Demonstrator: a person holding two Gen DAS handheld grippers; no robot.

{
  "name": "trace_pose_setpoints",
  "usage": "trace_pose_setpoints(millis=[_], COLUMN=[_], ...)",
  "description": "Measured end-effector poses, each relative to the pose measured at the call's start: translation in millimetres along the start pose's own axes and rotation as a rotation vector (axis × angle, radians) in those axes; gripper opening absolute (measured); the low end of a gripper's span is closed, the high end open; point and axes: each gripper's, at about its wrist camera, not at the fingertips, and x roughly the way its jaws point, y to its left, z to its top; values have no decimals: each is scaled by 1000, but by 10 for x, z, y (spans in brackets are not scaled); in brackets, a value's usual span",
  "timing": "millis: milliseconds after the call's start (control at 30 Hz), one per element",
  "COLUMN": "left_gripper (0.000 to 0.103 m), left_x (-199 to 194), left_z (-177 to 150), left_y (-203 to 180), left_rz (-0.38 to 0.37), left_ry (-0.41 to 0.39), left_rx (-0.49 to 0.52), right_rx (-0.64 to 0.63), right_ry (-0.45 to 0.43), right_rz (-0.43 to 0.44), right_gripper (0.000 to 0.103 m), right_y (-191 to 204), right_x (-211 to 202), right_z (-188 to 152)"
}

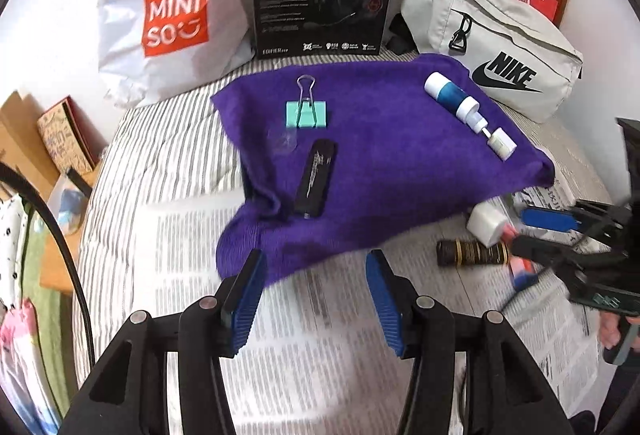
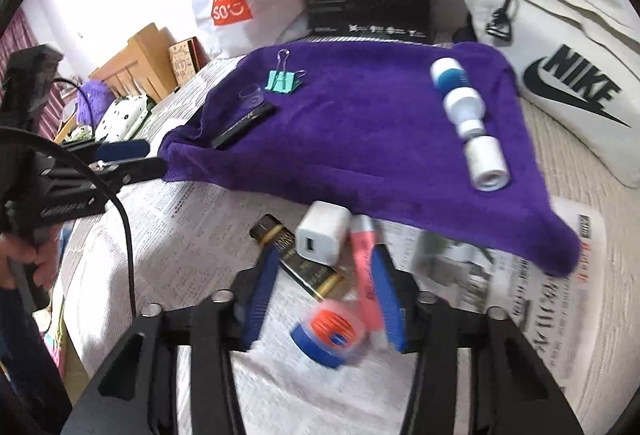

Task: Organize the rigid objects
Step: 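Withdraw both open tools back toward the newspaper items, then grasp the black-gold Grand Reserve tube with the left gripper while the right gripper grasps the white USB charger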

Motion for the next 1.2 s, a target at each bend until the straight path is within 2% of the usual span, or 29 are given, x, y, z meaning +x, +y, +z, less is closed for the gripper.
trace_pose_setpoints(millis=[233,300,433,467,500,567,767,1000,1133,1200], left_gripper=[50,50,50,50,50,50,50,50,50,50], left_x=[64,96,143,155,159,162,155,134,141,151], left_z=[-253,-303,-367,-377,-387,-403,-392,-280,-171,-130], left_y=[84,104,128,123,117,101,25,-228,-545,-692], left_rz=[-39,-49,-60,-68,-72,-76,-92,-120,-180,-183], left_ry=[19,27,38,41,42,42,37,27,28,27], left_rx=[-52,-65,-89,-93,-92,-91,-71,-19,32,68], right_rx=[5,3,-28,-35,-32,-25,1,44,91,110], right_ry=[35,36,49,47,33,37,21,4,12,12], right_rz=[-44,-45,-102,-112,-108,-92,-55,-146,-201,-206], right_gripper=[35,35,35,34,26,26,26,26,26,26], right_y=[66,84,170,186,185,157,9,-410,-671,-760], right_x=[252,277,381,410,421,427,181,-242,-333,-359], right_z=[73,90,141,149,157,162,81,-204,-398,-479])
